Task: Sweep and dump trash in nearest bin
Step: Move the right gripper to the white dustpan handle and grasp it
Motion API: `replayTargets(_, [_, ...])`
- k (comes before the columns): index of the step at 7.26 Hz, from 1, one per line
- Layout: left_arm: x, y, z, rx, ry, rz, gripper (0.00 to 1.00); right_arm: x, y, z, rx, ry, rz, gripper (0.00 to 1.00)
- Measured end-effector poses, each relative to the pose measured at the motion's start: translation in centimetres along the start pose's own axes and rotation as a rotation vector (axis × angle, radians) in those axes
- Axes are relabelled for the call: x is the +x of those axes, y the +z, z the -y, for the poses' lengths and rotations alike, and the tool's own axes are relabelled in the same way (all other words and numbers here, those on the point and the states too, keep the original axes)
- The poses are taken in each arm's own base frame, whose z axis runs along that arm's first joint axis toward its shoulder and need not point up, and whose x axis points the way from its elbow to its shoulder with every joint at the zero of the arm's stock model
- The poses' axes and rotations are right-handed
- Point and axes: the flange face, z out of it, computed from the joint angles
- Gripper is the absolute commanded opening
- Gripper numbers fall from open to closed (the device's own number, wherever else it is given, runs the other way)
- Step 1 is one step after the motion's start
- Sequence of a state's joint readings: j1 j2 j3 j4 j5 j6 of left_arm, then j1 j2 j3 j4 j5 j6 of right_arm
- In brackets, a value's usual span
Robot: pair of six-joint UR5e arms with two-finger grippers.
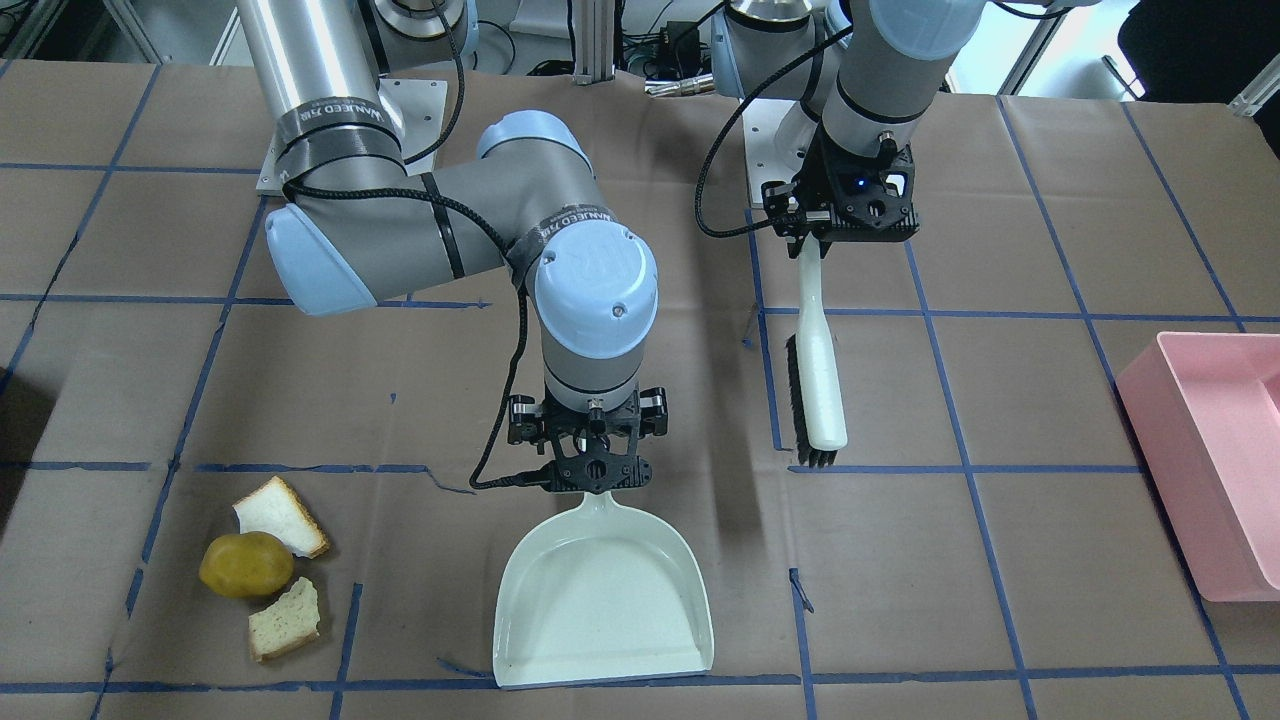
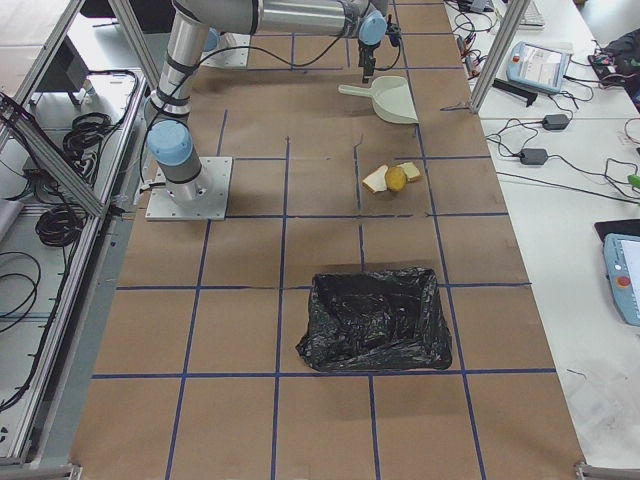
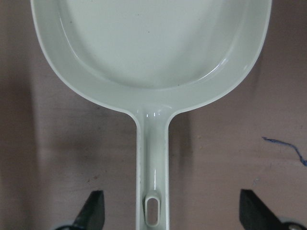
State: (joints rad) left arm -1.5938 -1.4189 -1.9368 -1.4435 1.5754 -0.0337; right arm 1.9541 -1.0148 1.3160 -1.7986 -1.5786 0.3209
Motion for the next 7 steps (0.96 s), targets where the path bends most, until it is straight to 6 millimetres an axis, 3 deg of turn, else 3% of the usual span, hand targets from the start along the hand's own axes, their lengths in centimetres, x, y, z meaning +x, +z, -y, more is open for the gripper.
replayTargets(4, [0.0, 0.0, 0.0, -0.001, 0.000, 0.000, 0.11, -1.2, 4.3, 1.4, 0.002, 0.053, 0.002, 1.00])
replayTargets(7, [0.0, 0.1, 0.0, -0.002, 0.000, 0.000, 0.11, -1.6, 5.7, 1.5, 0.007, 0.050, 0.005, 1.00])
